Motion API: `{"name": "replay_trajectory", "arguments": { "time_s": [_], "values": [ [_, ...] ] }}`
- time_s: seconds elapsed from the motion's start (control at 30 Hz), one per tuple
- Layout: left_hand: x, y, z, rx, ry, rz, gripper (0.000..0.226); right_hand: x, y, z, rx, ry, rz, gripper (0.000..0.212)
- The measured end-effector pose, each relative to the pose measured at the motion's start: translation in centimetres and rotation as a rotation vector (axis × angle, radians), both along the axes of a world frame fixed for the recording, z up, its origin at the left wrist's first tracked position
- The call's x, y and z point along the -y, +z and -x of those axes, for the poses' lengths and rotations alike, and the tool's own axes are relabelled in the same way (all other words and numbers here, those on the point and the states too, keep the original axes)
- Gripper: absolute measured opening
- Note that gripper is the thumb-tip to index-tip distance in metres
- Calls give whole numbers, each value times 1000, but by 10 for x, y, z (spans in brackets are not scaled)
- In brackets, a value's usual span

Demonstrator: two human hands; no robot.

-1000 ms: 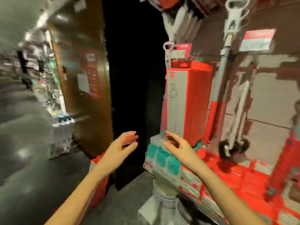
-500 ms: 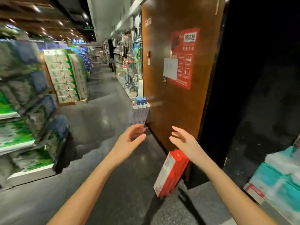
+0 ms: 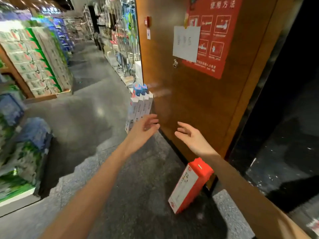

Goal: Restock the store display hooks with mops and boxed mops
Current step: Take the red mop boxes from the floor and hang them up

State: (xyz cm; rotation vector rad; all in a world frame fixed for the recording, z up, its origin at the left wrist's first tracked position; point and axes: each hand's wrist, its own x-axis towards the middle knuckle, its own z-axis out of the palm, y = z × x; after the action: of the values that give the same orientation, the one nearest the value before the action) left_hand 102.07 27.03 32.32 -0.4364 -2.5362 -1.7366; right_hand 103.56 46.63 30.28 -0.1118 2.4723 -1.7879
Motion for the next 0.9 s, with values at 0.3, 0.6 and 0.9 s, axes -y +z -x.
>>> {"name": "replay_trajectory", "arguments": {
  "time_s": [0.3, 0.6, 0.9],
  "values": [
    [-63, -63, 203, 82, -344, 76, 40, -54, -46, 132, 95, -389, -69, 53],
    [-139, -167, 352, 306, -754, 342, 42, -75, -142, 189, 291, -821, 49, 53],
    [-186, -342, 362, 461, -902, 504, 50, -88, -299, 186, 563, -1025, 200, 52]
  ]
}}
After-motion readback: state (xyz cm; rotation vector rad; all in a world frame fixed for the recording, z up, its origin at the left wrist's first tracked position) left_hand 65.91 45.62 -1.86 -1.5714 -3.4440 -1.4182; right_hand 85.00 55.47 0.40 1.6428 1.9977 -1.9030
